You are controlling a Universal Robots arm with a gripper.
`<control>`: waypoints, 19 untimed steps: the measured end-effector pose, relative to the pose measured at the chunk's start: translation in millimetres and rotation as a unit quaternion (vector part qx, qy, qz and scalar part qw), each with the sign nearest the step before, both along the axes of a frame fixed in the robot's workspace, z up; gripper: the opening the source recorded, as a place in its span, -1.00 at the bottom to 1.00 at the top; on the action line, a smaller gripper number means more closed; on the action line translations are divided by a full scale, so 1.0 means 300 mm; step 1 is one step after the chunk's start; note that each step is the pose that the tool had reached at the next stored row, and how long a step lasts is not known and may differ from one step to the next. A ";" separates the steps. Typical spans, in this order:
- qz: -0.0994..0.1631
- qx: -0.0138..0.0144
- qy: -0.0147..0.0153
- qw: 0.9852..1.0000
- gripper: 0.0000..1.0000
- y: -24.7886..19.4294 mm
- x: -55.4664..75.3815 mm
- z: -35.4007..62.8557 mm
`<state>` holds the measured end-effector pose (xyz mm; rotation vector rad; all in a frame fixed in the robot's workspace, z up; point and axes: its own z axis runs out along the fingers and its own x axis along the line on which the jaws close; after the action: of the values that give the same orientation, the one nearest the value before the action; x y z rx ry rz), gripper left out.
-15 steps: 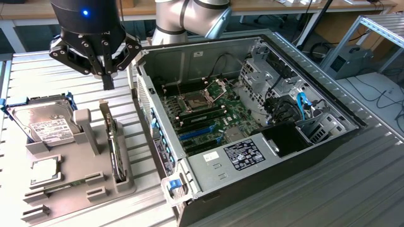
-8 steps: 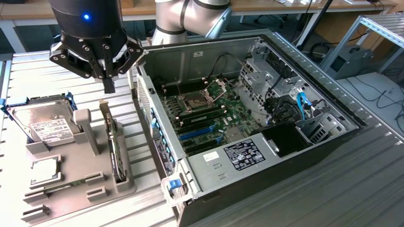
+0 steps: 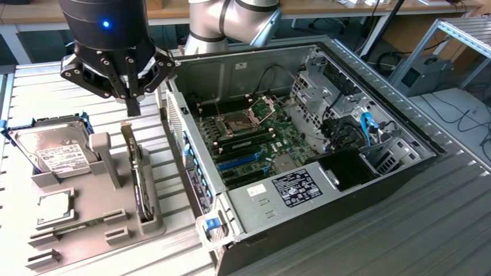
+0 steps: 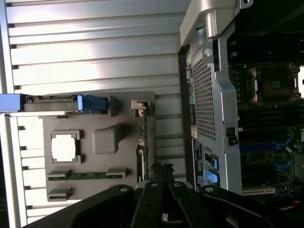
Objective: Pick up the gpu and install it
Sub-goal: 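Reach for the gpu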
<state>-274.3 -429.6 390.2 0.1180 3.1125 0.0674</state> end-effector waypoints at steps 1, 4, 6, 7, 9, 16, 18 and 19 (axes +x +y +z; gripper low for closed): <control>0.000 0.000 0.000 1.000 -0.79 -0.002 0.000 0.000; 0.000 0.000 0.000 1.000 -0.79 -0.008 0.000 -0.001; 0.000 0.000 0.000 1.000 -0.79 -0.013 0.000 -0.001; 0.000 0.000 0.000 1.000 -0.79 -0.015 0.000 -0.002; 0.000 0.000 0.000 1.000 -0.79 -0.019 0.000 -0.002; 0.000 0.000 0.000 1.000 -0.79 -0.033 0.000 -0.003; 0.000 0.000 0.000 1.000 -0.79 -0.039 0.000 -0.004; 0.000 0.000 0.000 1.000 -0.79 -0.043 0.000 -0.004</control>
<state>-274.3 -442.4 389.0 0.1179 3.1125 0.0672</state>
